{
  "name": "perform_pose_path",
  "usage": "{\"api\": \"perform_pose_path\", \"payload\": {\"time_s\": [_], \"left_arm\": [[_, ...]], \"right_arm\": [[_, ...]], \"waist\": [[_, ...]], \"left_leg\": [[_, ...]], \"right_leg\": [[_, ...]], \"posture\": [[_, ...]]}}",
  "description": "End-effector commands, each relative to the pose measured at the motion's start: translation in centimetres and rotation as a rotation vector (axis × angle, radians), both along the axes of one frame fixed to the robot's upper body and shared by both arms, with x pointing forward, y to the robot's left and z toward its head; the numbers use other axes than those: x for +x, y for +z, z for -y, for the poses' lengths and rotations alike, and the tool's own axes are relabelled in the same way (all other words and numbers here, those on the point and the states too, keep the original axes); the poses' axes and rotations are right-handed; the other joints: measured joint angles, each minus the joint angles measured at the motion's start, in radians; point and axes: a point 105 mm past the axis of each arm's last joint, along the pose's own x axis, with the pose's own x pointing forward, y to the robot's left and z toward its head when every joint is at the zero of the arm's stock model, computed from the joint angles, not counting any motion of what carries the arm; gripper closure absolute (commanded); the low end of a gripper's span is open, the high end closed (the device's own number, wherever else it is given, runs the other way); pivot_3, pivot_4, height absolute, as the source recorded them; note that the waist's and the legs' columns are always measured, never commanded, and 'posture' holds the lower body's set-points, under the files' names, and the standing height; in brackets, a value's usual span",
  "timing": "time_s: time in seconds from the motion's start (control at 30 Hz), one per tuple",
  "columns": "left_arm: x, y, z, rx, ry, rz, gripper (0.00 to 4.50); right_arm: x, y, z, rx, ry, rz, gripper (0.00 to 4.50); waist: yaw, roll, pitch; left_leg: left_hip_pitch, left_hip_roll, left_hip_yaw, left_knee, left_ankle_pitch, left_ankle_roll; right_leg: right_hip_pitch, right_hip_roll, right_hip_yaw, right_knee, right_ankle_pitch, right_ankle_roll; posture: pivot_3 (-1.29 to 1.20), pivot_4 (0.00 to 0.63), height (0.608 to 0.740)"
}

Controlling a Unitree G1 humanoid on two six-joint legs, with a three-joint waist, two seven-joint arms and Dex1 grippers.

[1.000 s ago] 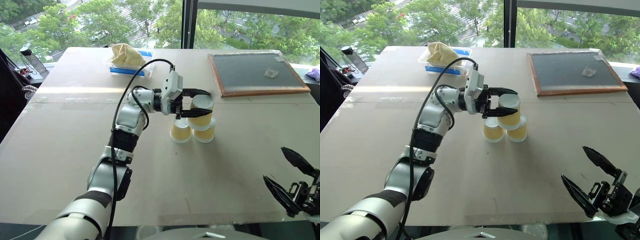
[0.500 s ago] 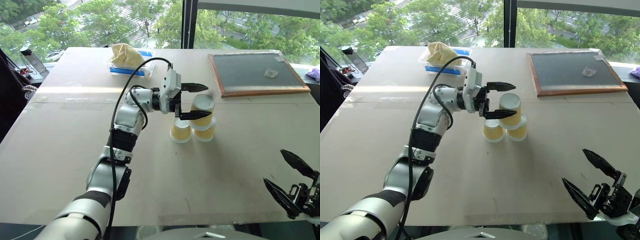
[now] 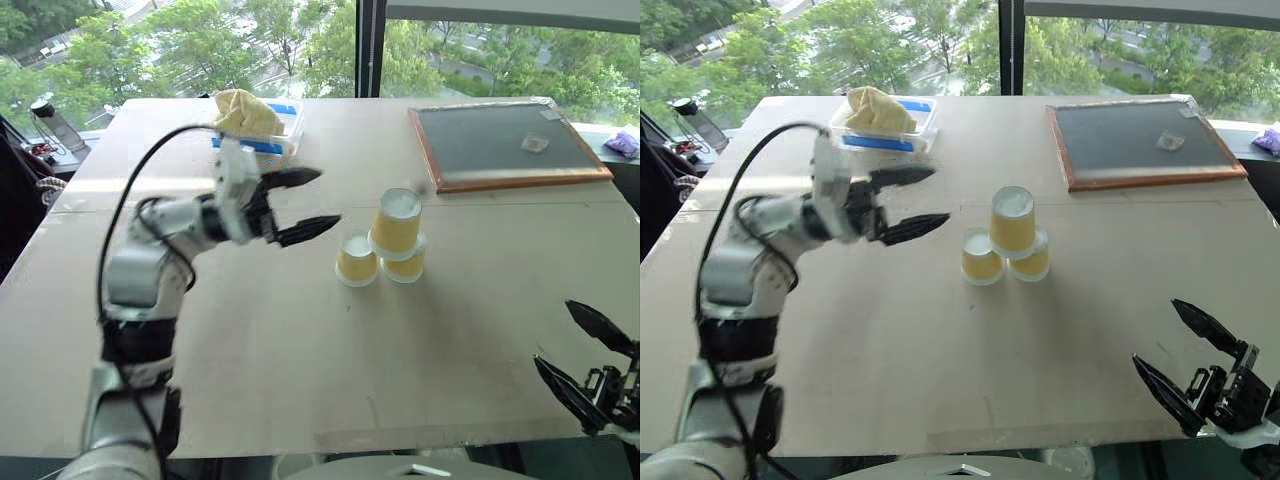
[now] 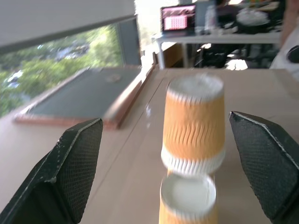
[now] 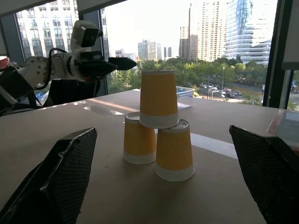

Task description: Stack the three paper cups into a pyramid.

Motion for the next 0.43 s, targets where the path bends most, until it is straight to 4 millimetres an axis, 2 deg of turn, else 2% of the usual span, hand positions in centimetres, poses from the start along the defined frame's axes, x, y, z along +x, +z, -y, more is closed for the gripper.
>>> {"api": "perform_pose_path", "payload": {"time_s": [0.03, 0.07, 0.13, 0.23, 0.3, 0.43], "left_arm": [[-1.6, -0.8, -1.4, 0.052, 0.149, 0.032, 0.08], [-2.4, -2.1, -1.7, 0.050, 0.180, -0.002, 0.08], [-3.6, -3.9, -2.0, 0.023, 0.226, -0.056, 0.08], [-5.8, -9.5, -3.3, 0.100, 0.357, -0.181, 0.08], [-6.7, -10.8, -3.7, 0.089, 0.390, -0.198, 0.08], [-7.3, -11.5, -3.8, 0.102, 0.414, -0.200, 0.08]], "right_arm": [[0.9, -0.2, 0.5, -0.052, 0.001, -0.030, 0.00], [1.5, -0.6, 0.7, -0.082, -0.009, -0.049, 0.00], [2.5, -1.1, 0.8, -0.123, -0.027, -0.079, 0.00], [5.2, -3.1, 1.2, -0.262, -0.087, -0.182, 0.00], [6.3, -3.5, 1.0, -0.293, -0.067, -0.204, 0.00], [7.3, -3.1, 0.5, -0.288, 0.006, -0.217, 0.00]], "waist": [[0.008, 0.000, 0.000], [0.024, -0.001, 0.000], [0.023, 0.000, -0.001], [0.015, 0.002, -0.002], [0.011, 0.000, -0.001], [0.028, 0.000, -0.001]], "left_leg": [[0.000, 0.000, 0.000, 0.000, 0.000, 0.000], [0.000, -0.001, 0.001, 0.001, 0.000, 0.000], [0.000, -0.001, -0.001, 0.001, 0.000, 0.000], [0.001, -0.001, 0.002, 0.000, 0.000, 0.000], [0.001, -0.001, 0.004, 0.000, 0.000, 0.000], [-0.001, -0.001, 0.003, 0.000, 0.000, 0.000]], "right_leg": [[0.000, -0.001, 0.000, -0.001, -0.002, -0.003], [0.001, -0.003, 0.000, -0.001, -0.002, -0.003], [0.001, -0.002, -0.002, -0.001, -0.002, -0.003], [0.001, -0.003, 0.001, -0.001, -0.002, -0.003], [0.000, -0.001, 0.003, -0.001, -0.002, -0.003], [-0.001, -0.001, -0.003, 0.000, -0.002, -0.004]], "posture": [[0.00, 0.150, 0.740], [0.00, 0.150, 0.740], [0.00, 0.150, 0.740], [0.00, 0.150, 0.740], [0.00, 0.150, 0.740], [0.00, 0.150, 0.740]]}}
